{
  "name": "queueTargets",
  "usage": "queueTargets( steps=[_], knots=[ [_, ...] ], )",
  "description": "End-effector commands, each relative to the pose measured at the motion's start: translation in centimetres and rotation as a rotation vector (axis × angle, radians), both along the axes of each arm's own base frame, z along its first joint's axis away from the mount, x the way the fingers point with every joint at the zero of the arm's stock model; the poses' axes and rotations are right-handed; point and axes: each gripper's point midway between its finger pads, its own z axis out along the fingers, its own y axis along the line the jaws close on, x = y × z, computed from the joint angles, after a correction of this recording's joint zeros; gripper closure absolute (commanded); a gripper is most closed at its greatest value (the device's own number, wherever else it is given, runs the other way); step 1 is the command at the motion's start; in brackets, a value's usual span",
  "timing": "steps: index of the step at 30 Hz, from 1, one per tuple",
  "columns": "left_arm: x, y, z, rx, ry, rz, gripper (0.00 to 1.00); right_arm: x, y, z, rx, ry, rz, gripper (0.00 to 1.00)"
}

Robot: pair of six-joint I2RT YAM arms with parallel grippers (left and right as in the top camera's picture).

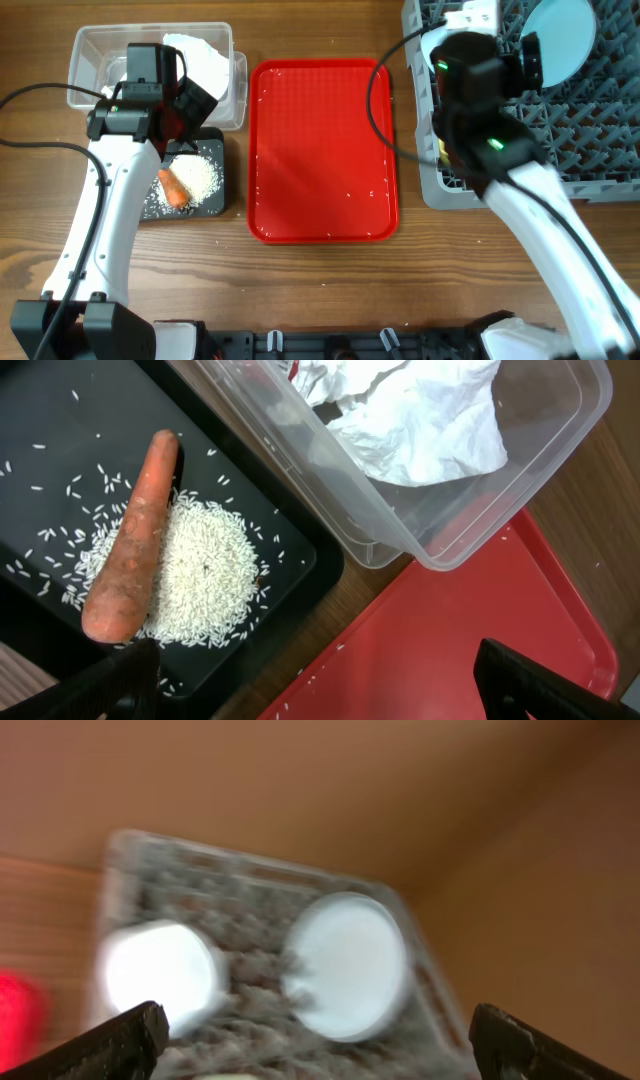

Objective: Sort waste into correct bins and load items into the dishwasher rack
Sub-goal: 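Release the green bowl and withdraw the right gripper from the rack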

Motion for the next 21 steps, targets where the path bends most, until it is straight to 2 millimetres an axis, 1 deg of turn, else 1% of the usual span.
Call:
queueTargets(
  steps=[1,2,3,5,8,11,13,15,18,19,21],
  knots=[
    [0.0,0.1,-0.4,-0.002,0.008,0.012,0.00,-2.6,8.4,2.6,0.261,-0.008,0.507,0.00],
    [0.0,0.1,-0.4,-0.002,0.008,0.012,0.00,-3.1,8.9,3.1,0.275,-0.013,0.543,0.00],
    [0.0,0.1,-0.4,-0.002,0.008,0.012,0.00,-4.1,9.3,4.0,0.291,-0.028,0.585,0.00],
    [0.0,0.1,-0.4,-0.002,0.008,0.011,0.00,-5.5,9.2,5.2,0.302,-0.050,0.612,0.00],
    [0.0,0.1,-0.4,-0.002,0.008,0.011,0.00,-7.4,8.5,6.7,0.336,-0.080,0.614,0.00],
    [0.0,0.1,-0.4,-0.002,0.008,0.012,0.00,-10.1,7.5,8.3,0.445,-0.121,0.587,0.00],
    [0.0,0.1,-0.4,-0.002,0.008,0.012,0.00,-11.5,6.9,9.1,0.495,-0.141,0.576,0.01],
    [0.0,0.1,-0.4,-0.002,0.008,0.012,0.00,-12.5,6.5,9.0,0.508,-0.132,0.570,0.00],
    [0.0,0.1,-0.4,-0.002,0.008,0.012,0.00,-13.9,6.0,7.3,0.501,-0.058,0.553,0.00],
    [0.0,0.1,-0.4,-0.002,0.008,0.012,0.00,-14.1,5.7,6.8,0.486,-0.036,0.541,0.00],
    [0.0,0.1,-0.4,-0.002,0.008,0.012,0.00,-14.4,4.8,6.4,0.451,-0.027,0.506,0.00]
  ],
)
